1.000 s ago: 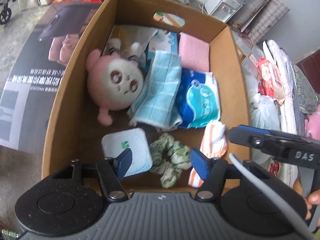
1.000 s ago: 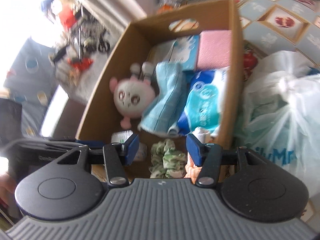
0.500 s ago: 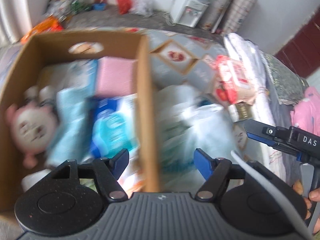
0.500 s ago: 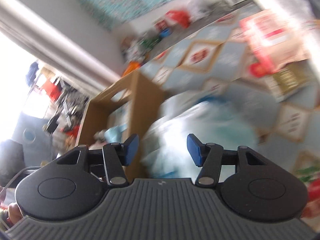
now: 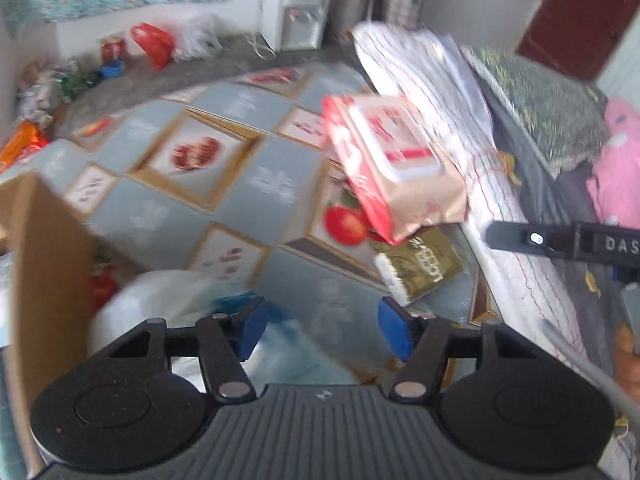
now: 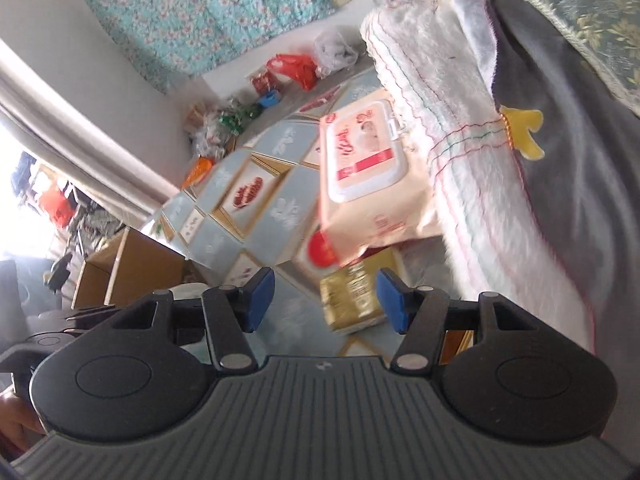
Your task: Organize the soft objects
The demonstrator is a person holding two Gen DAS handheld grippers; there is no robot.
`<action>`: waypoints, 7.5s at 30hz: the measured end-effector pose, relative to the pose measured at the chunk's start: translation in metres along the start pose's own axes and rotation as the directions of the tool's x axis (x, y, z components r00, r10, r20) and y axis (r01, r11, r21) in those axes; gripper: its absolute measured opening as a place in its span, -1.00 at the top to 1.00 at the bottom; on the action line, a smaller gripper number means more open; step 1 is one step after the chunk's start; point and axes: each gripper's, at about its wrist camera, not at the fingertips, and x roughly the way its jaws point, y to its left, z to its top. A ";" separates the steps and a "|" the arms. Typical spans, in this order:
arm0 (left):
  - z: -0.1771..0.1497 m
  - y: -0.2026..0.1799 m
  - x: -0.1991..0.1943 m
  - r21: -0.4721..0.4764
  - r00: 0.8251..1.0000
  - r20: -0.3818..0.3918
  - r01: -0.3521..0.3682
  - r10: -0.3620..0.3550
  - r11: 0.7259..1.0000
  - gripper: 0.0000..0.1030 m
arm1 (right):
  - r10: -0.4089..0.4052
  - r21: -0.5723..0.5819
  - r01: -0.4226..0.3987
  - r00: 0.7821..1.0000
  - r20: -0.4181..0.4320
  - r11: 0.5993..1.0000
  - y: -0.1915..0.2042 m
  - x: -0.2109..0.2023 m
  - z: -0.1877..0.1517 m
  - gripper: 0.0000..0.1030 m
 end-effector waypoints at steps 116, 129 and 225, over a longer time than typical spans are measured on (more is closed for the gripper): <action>-0.231 0.324 -0.201 -0.466 0.965 -0.092 -0.260 0.245 0.846 -0.57 | 0.204 -0.234 -0.258 0.951 -0.231 0.937 0.429 0.083 -0.138 -0.21; -0.216 0.288 -0.260 -0.477 0.908 0.088 -0.323 0.410 0.817 -0.99 | 0.017 -0.368 -0.057 0.994 -0.110 0.928 0.386 -0.038 -0.179 -0.97; -0.255 0.233 -0.230 -0.435 0.933 -0.140 -0.359 0.332 0.826 -0.93 | -0.276 -0.487 0.146 0.939 -0.206 0.861 0.410 0.012 -0.233 -0.97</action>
